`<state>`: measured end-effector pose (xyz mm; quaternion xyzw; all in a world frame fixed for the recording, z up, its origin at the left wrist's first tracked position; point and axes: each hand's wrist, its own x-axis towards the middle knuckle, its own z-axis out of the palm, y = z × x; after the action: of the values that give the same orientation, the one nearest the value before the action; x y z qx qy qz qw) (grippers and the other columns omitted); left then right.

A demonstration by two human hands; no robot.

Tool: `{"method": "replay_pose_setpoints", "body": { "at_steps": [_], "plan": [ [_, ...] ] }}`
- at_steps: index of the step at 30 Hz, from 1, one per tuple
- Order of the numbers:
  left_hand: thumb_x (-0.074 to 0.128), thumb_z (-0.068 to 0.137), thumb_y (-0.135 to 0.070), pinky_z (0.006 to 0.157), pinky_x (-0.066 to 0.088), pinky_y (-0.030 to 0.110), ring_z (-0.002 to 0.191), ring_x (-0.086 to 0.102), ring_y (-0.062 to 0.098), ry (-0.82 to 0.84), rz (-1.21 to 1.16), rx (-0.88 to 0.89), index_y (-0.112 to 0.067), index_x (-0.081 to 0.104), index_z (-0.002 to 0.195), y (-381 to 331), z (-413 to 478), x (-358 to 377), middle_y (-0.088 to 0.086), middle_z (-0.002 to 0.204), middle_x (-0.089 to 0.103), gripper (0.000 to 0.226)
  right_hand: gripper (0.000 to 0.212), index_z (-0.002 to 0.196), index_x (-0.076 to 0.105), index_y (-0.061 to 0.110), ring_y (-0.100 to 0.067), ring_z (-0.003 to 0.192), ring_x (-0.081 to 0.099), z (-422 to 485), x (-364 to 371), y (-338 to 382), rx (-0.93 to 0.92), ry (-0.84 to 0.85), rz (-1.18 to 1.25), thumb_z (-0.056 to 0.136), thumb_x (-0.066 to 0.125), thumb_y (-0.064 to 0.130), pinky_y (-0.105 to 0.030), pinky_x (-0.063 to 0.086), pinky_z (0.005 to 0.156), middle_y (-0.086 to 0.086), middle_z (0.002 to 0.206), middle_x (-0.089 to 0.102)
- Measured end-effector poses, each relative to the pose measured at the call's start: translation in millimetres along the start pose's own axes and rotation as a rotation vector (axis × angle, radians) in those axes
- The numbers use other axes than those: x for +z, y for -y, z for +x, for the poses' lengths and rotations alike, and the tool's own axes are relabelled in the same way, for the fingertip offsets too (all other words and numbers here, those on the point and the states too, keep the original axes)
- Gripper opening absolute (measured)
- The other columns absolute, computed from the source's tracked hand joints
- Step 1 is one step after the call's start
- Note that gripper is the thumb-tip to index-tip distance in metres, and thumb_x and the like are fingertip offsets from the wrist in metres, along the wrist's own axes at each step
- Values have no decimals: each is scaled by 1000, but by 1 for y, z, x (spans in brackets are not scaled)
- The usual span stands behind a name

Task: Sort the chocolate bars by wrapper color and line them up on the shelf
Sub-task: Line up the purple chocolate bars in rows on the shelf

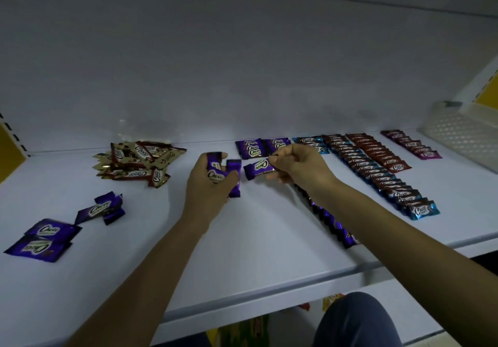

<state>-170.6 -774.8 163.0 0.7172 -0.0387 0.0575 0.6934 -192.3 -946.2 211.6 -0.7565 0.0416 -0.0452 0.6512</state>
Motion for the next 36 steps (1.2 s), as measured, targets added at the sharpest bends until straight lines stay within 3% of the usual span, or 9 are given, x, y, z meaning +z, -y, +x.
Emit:
{"method": "replay_pose_setpoints", "body": {
  "at_steps": [4,7,13,18,22,27,29,32,36],
  "plan": [
    [57,89,-6,43,42,14,68,57,11,-65,-130,-62,-33,55,94,-2,2,-1,-1,88,64,28,13,88,63,10,-6,54,66,4,-3,-7,5,16,-84,94,55,2,-15,47,48,-3,75,65],
    [56,90,-8,46,43,11,72,58,6,-83,-167,-71,-34,56,93,-3,1,-1,1,95,66,26,10,90,68,7,-4,59,59,8,-2,-16,-65,18,-327,92,59,4,-8,43,55,2,71,64],
    [57,90,-8,47,44,10,75,59,6,-87,-175,-62,-32,55,96,-3,1,-1,5,101,66,25,22,103,72,9,-10,84,58,13,5,-25,-239,98,-732,92,54,2,-4,39,66,-2,104,69],
    [58,89,-8,47,44,11,74,58,7,-91,-174,-52,-32,56,94,-2,1,0,5,97,65,25,36,110,68,17,-21,102,59,18,-2,-28,-358,306,-999,79,58,1,-36,47,87,-2,110,67],
    [58,90,-8,47,45,11,73,58,5,-83,-172,-44,-32,56,94,-2,0,0,2,94,64,24,21,104,70,16,-20,94,57,20,-4,-26,-393,366,-1096,87,60,11,-37,46,86,-2,97,65],
    [59,90,-6,50,47,12,72,59,3,-88,-170,-32,-33,55,94,-1,2,0,-3,89,64,27,18,97,72,16,-15,88,55,20,-2,-22,-357,357,-1077,93,55,20,-31,43,83,13,83,55],
    [59,90,-6,51,48,12,71,59,2,-89,-170,-31,-33,56,94,2,3,0,-4,88,64,27,24,103,72,18,-10,88,54,15,-3,-17,-329,386,-1096,89,62,33,-27,43,83,16,87,53],
    [60,90,-6,52,47,11,70,59,1,-91,-170,-22,-32,56,95,3,5,0,-4,89,64,27,21,101,73,17,-7,89,55,11,-4,-8,-326,489,-1099,83,69,27,-30,47,85,14,90,58],
    [61,89,-7,52,47,13,74,61,3,-98,-154,-29,-32,56,97,3,5,0,-2,94,65,26,14,84,71,18,-10,84,50,9,-1,-8,-422,336,-1065,76,77,28,-33,45,79,9,85,57]
  ]
}}
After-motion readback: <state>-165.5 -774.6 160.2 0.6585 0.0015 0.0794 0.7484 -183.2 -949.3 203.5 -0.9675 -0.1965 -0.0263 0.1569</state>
